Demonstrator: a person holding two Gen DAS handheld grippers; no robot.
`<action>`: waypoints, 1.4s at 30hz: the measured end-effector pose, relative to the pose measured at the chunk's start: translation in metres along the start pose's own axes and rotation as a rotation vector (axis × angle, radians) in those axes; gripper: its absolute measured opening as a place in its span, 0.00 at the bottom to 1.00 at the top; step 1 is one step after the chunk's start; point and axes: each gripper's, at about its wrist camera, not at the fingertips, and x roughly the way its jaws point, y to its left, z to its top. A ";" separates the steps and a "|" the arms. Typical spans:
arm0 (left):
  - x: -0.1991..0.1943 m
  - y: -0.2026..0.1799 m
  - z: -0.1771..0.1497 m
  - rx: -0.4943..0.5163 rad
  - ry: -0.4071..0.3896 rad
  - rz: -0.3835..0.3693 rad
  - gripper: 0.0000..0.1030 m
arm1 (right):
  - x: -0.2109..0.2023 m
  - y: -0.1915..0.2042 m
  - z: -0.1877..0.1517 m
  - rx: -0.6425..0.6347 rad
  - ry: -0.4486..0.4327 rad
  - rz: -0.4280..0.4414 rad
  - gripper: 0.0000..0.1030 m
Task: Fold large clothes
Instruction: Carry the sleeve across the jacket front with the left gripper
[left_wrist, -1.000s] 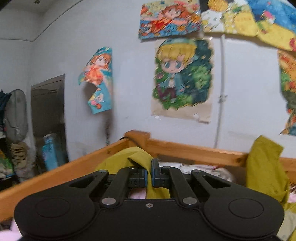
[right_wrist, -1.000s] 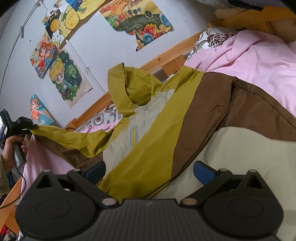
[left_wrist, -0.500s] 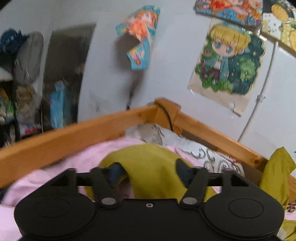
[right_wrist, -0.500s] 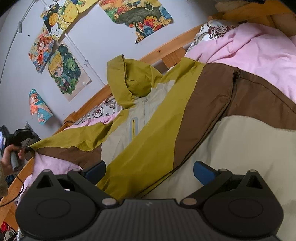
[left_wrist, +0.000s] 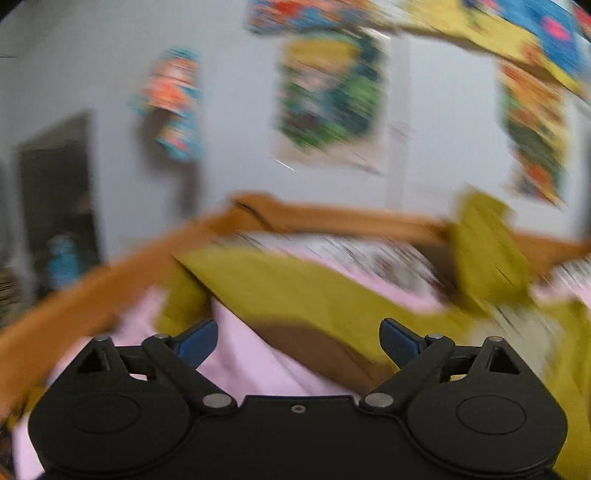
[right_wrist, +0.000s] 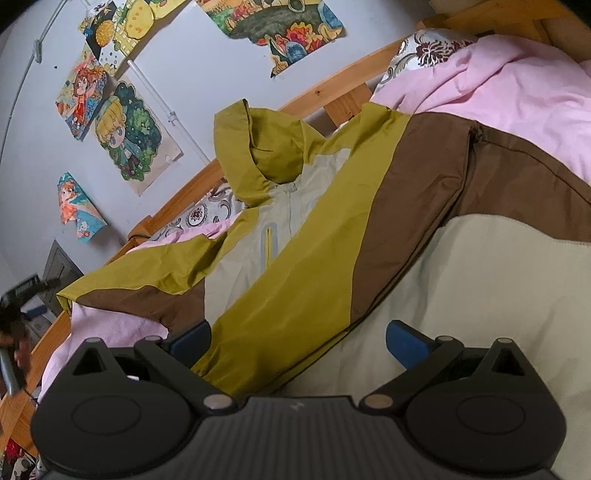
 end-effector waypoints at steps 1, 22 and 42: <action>0.003 -0.009 -0.009 0.025 0.024 -0.044 0.91 | 0.001 0.000 -0.001 -0.001 0.004 0.000 1.00; 0.062 0.071 -0.054 -0.092 0.231 0.310 0.85 | 0.002 -0.002 -0.003 0.014 0.016 -0.008 1.00; 0.118 0.132 0.035 -0.939 0.075 0.130 0.84 | 0.003 -0.006 -0.004 0.009 0.024 -0.016 1.00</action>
